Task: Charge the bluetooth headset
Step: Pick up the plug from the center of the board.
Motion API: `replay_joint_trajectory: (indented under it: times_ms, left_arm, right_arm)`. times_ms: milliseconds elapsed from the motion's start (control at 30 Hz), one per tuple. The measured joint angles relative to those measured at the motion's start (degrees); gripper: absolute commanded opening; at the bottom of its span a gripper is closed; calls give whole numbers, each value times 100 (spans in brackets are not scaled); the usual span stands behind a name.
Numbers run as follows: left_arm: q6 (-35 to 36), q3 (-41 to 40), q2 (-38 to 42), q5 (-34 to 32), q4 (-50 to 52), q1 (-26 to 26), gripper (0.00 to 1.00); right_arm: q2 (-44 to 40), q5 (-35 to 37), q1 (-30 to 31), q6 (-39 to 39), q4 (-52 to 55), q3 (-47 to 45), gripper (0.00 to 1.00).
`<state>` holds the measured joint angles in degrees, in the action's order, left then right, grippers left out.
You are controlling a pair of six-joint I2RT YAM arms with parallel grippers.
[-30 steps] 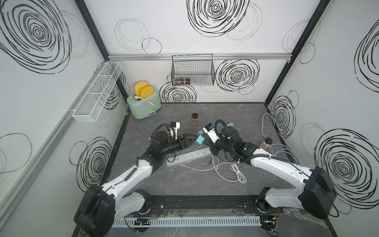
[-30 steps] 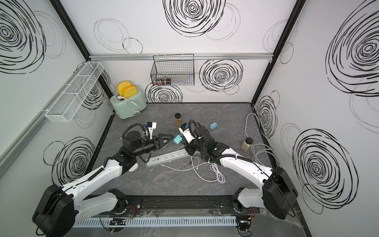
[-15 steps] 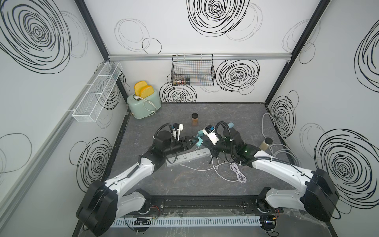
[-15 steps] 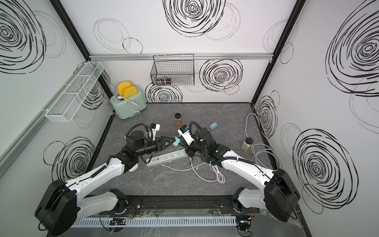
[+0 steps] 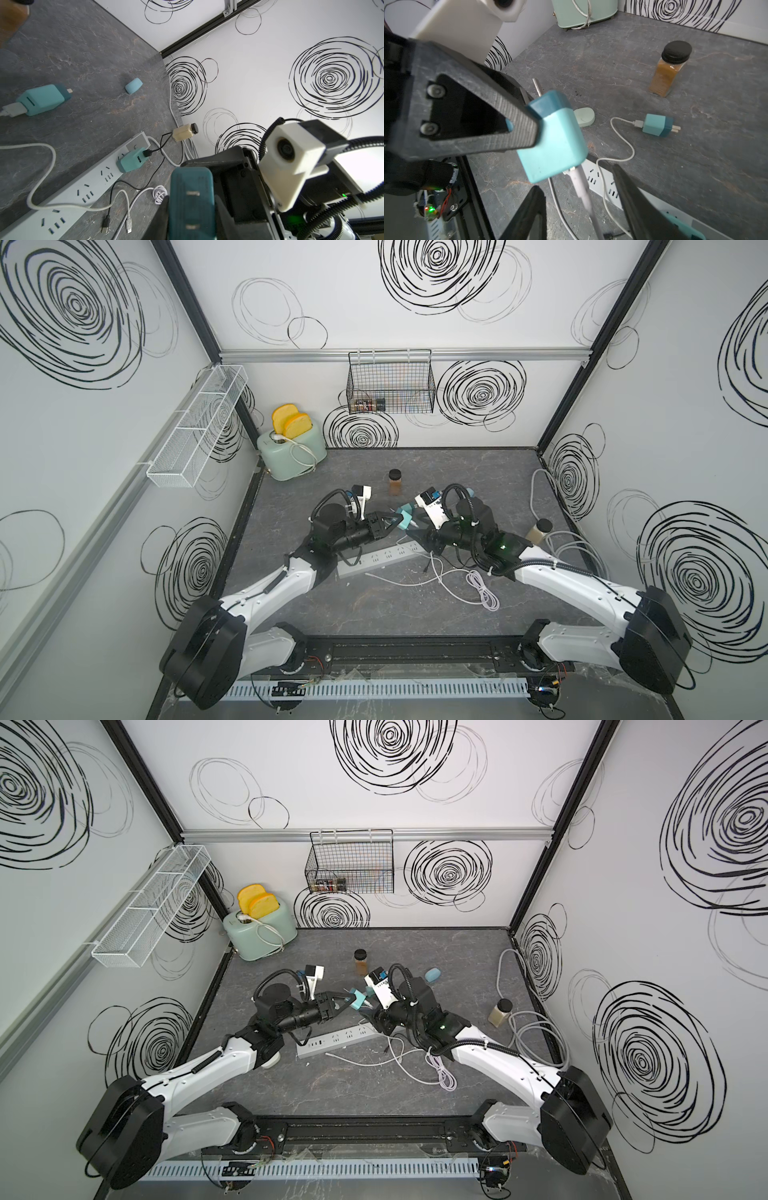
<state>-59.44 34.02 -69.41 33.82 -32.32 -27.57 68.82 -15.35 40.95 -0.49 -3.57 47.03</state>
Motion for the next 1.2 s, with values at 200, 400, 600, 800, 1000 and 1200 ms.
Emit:
replay_joint_trajectory:
  times_ms: [200,400,600,800,1000,1200]
  left_arm:
    - [-149,-144,-81,-219,-704,-2,21]
    - [-306,-343,-216,-483,-1172,-31,19]
    - [-564,-476,-225,-756,-1578,-122,18]
    - [-946,-531,-225,-861,-1814,-256,21]
    - [-1331,-693,-138,-901,-1939,-374,21]
    - [-1523,-796,13,-951,-2026,-426,21]
  right_arm:
    - [-505,-944,-417,1652,-424,-212,50]
    - [-577,-1615,-411,3423,-866,-507,49]
    - [-575,-1902,-411,5307,-1847,-955,52]
    - [-420,-1897,-409,6216,-2433,-1099,52]
    - [-225,-1847,-402,6647,-2824,-1099,45]
    - [-114,-1692,-372,6975,-3021,-1139,46]
